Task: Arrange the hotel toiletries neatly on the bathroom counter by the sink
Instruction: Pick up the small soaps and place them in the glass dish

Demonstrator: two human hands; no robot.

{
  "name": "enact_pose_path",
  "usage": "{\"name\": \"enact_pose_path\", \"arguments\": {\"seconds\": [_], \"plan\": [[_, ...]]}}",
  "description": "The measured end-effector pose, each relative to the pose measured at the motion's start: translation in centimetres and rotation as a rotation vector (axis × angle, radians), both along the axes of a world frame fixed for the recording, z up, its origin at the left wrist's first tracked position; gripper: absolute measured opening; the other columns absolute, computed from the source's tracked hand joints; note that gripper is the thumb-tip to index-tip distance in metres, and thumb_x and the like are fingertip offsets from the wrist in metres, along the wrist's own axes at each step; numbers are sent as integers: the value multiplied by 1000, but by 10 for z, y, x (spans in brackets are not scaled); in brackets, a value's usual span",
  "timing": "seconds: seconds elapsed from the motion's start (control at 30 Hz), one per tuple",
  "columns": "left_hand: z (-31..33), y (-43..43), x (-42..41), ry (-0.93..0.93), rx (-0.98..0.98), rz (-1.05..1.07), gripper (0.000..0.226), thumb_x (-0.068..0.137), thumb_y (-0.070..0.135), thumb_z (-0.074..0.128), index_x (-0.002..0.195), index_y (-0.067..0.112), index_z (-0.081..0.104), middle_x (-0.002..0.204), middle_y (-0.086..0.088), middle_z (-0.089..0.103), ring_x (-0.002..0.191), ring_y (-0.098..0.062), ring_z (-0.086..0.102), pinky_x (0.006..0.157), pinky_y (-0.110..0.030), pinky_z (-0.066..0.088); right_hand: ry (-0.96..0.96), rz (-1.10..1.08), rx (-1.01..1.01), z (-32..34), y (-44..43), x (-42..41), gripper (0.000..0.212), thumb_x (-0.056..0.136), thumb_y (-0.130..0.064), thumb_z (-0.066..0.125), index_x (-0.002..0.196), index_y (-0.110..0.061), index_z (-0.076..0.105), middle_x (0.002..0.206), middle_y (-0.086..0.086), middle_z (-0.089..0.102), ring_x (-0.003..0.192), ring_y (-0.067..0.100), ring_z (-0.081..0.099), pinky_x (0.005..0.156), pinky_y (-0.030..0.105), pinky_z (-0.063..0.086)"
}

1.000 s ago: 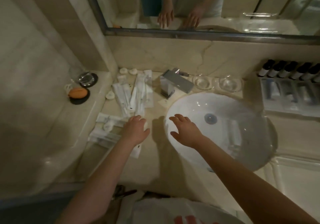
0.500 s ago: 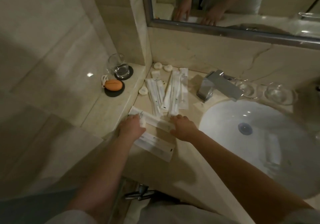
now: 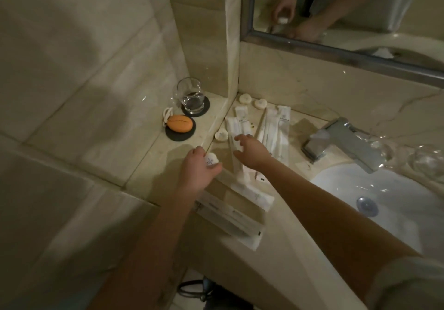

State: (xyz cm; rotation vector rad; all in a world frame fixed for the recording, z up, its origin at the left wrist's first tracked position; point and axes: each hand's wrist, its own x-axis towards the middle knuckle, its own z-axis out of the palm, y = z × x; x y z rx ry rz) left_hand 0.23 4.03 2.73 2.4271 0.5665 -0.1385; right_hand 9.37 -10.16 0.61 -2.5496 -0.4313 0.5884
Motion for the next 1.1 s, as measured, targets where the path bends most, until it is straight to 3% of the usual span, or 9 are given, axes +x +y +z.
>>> {"name": "enact_pose_path", "arguments": {"seconds": [0.27, 0.43, 0.63, 0.77, 0.9, 1.03, 1.1], "plan": [[17, 11, 27, -174, 24, 61, 37, 75, 34, 73, 82, 10, 46, 82, -9, 51, 73, -22, 49, 61, -28, 33, 54, -9, -67, -16, 50, 51, 65, 88, -38, 53, 142, -13, 28, 135, 17, 38, 117, 37, 49, 93, 44, 45], [16, 11, 33, -184, 1, 91, 39, 73, 36, 73, 81, 10, 46, 81, -9, 52, 73, -22, 49, 60, -28, 33, -57, 48, -198, -33, 53, 49, 51, 91, -39, 43, 138, -21, 36, 128, 11, 40, 112, 31, 49, 79, 39, 43], [20, 8, 32, -162, 26, 101, 39, 74, 38, 73, 80, 8, 48, 81, -12, 55, 72, -22, 50, 59, -31, 36, -103, 43, -103, -40, 47, 41, 35, 88, -27, 49, 121, -17, 52, 113, 8, 53, 97, 27, 57, 68, 33, 43], [28, -1, 30, -100, -10, 120, 38, 75, 40, 71, 87, 9, 52, 85, -8, 59, 75, -22, 55, 62, -33, 42, -35, -97, 211, -31, 29, 31, 14, 84, -23, 53, 92, -13, 59, 88, 4, 58, 81, 21, 56, 64, 29, 39], [37, -20, 26, -101, -69, 135, 38, 75, 35, 72, 84, 9, 47, 77, -3, 53, 68, -19, 51, 56, -31, 40, 51, -272, 508, -8, -4, 10, 22, 79, -20, 72, 96, -10, 63, 85, 3, 61, 75, 18, 55, 67, 30, 47], [39, -52, 24, -128, -135, 96, 38, 75, 29, 73, 87, 11, 42, 80, -3, 52, 68, -19, 50, 50, -27, 37, 100, -383, 622, 12, -57, -17, 22, 83, -23, 69, 100, -11, 61, 88, 5, 64, 74, 21, 63, 63, 23, 52], [39, -75, 21, -136, -176, 58, 36, 76, 26, 72, 91, 12, 42, 85, -5, 55, 67, -17, 51, 48, -22, 37, 85, -420, 654, 19, -88, -31, 21, 86, -22, 66, 101, -9, 61, 88, 6, 64, 74, 20, 63, 67, 29, 54]]}}
